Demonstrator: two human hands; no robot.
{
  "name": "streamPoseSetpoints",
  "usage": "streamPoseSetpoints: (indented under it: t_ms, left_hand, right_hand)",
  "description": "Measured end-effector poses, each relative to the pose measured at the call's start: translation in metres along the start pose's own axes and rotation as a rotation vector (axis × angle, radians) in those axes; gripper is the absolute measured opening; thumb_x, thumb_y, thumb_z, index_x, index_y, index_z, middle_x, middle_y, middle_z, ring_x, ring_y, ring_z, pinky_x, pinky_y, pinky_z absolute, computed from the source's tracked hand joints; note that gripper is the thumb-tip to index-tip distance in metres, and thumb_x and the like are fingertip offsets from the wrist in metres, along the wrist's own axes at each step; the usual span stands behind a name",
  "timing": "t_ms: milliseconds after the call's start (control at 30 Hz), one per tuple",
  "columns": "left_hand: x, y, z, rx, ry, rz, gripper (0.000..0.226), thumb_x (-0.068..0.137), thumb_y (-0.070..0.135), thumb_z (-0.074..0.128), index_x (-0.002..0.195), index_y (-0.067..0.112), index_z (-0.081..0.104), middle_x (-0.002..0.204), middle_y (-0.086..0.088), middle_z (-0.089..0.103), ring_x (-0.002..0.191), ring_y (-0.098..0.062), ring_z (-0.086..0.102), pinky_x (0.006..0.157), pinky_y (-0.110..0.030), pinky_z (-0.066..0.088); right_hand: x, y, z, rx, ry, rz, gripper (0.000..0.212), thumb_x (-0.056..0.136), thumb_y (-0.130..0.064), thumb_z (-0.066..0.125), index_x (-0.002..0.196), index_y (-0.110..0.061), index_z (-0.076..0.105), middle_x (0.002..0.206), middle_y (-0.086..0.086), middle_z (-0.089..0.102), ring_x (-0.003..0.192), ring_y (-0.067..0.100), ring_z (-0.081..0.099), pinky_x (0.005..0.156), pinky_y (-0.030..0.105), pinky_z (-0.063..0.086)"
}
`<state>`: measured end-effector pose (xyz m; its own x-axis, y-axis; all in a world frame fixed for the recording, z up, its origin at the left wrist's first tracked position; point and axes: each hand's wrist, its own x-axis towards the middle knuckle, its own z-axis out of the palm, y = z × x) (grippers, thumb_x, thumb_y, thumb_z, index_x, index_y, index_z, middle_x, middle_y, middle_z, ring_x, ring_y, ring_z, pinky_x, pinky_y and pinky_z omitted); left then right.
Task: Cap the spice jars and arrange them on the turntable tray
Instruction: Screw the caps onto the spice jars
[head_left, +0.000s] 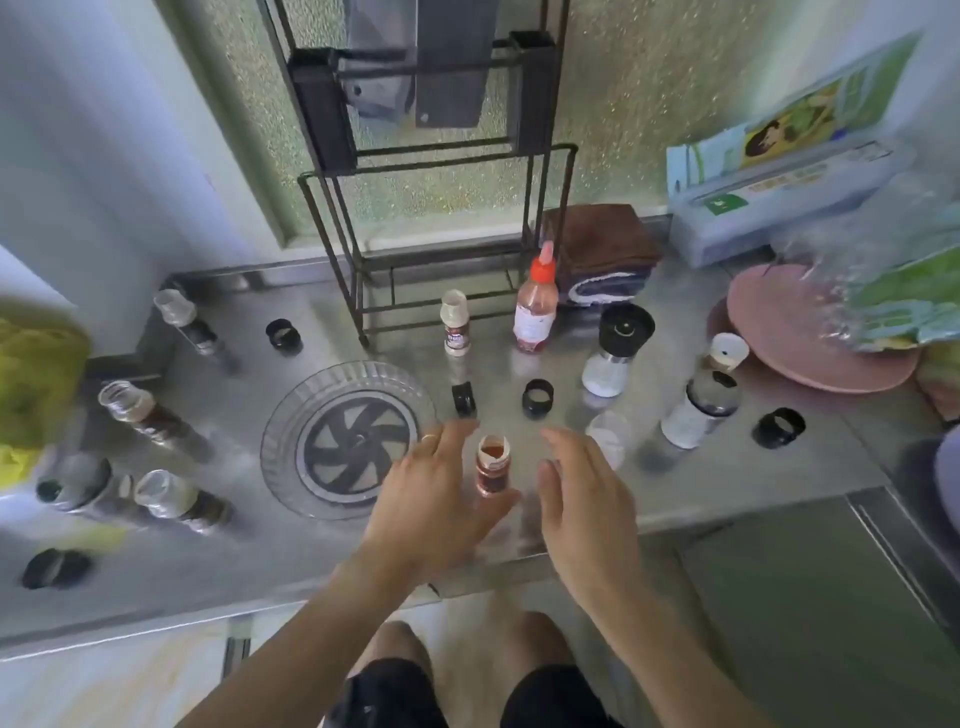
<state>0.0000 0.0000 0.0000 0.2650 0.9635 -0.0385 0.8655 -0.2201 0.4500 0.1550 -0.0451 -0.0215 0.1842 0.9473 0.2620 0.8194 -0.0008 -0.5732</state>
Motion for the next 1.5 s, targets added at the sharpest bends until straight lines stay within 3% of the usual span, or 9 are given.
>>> streamPoseSetpoints:
  t_ms: [233,367,600,867,1000,1067,1133,1267,1500]
  left_hand:
    - [0.002,-0.019,0.055,-0.326,0.19,0.013,0.064,0.069,0.045,0.087,0.123,0.023,0.06,0.113,0.009,0.074,0.102,-0.012,0.07,0.092,-0.036,0.057]
    - [-0.004,-0.025,0.063,-0.43,0.32,-0.048,0.041,0.07,0.033,0.084,0.108,0.024,0.07,0.094,0.01,0.078,0.088,-0.007,0.073,0.086,-0.035,0.06]
    - [-0.029,-0.037,0.063,-0.44,0.4,-0.087,0.038,0.073,0.037,0.079,0.108,0.026,0.068,0.094,0.009,0.077,0.09,-0.017,0.072,0.085,-0.043,0.058]
    - [-0.032,-0.04,0.072,-0.456,0.439,-0.064,0.043,0.072,0.043,0.076,0.111,0.026,0.066,0.096,0.007,0.076,0.091,-0.015,0.072,0.083,-0.04,0.058]
    - [-0.03,-0.042,0.074,-0.465,0.45,-0.066,0.042,0.07,0.044,0.074,0.107,0.024,0.067,0.092,0.006,0.076,0.089,-0.017,0.072,0.082,-0.041,0.058]
    - [-0.029,-0.043,0.075,-0.483,0.444,-0.071,0.042,0.069,0.044,0.073,0.107,0.026,0.067,0.093,0.006,0.077,0.089,-0.018,0.073,0.082,-0.041,0.059]
    - [-0.027,-0.043,0.076,-0.508,0.432,-0.072,0.043,0.069,0.044,0.072,0.108,0.027,0.068,0.094,0.008,0.077,0.09,-0.016,0.073,0.083,-0.042,0.06]
    - [-0.027,-0.044,0.075,-0.523,0.446,-0.067,0.04,0.069,0.041,0.074,0.106,0.026,0.071,0.09,0.01,0.077,0.087,-0.014,0.073,0.082,-0.039,0.06]
    - [-0.028,-0.044,0.072,-0.53,0.447,-0.048,0.023,0.072,0.032,0.083,0.089,0.032,0.067,0.08,0.011,0.075,0.079,-0.013,0.072,0.078,-0.038,0.06]
  right_hand:
    - [0.036,0.006,0.016,-0.039,0.05,-0.192,0.031,0.101,-0.011,0.055,0.131,-0.015,0.059,0.121,0.004,0.068,0.105,0.023,0.065,0.084,0.027,0.045]
    - [0.063,-0.003,0.03,-0.089,-0.032,-0.273,0.033,0.097,-0.005,0.055,0.128,-0.015,0.061,0.123,0.008,0.069,0.113,0.029,0.064,0.094,0.045,0.051]
    - [0.098,-0.016,0.076,-0.287,-0.317,-0.345,0.042,0.094,0.001,0.055,0.133,-0.014,0.056,0.131,0.015,0.063,0.118,0.034,0.061,0.097,0.043,0.048]
    - [0.102,-0.014,0.087,-0.285,-0.322,-0.303,0.025,0.094,-0.007,0.058,0.117,-0.013,0.066,0.123,0.013,0.064,0.111,0.03,0.062,0.083,0.031,0.044]
    - [0.089,-0.022,0.031,-0.168,-0.213,-0.387,0.037,0.088,-0.012,0.069,0.124,-0.02,0.064,0.125,0.004,0.062,0.108,0.018,0.062,0.096,0.036,0.049]
    - [0.081,-0.029,-0.006,-0.07,-0.237,-0.423,0.039,0.086,-0.014,0.072,0.124,-0.021,0.065,0.118,-0.001,0.063,0.094,-0.005,0.059,0.091,0.026,0.046]
    - [0.073,-0.036,-0.037,-0.053,-0.372,-0.449,0.043,0.083,-0.012,0.076,0.123,-0.023,0.064,0.112,-0.009,0.066,0.081,-0.013,0.059,0.083,0.021,0.046]
    - [0.064,-0.052,-0.047,-0.132,-0.587,-0.484,0.058,0.082,-0.005,0.078,0.132,-0.021,0.056,0.114,-0.008,0.069,0.095,0.01,0.069,0.088,0.029,0.057]
    - [0.065,-0.064,-0.025,-0.287,-0.67,-0.596,0.059,0.085,-0.003,0.074,0.134,-0.024,0.051,0.119,-0.011,0.067,0.103,0.014,0.061,0.092,0.039,0.053]
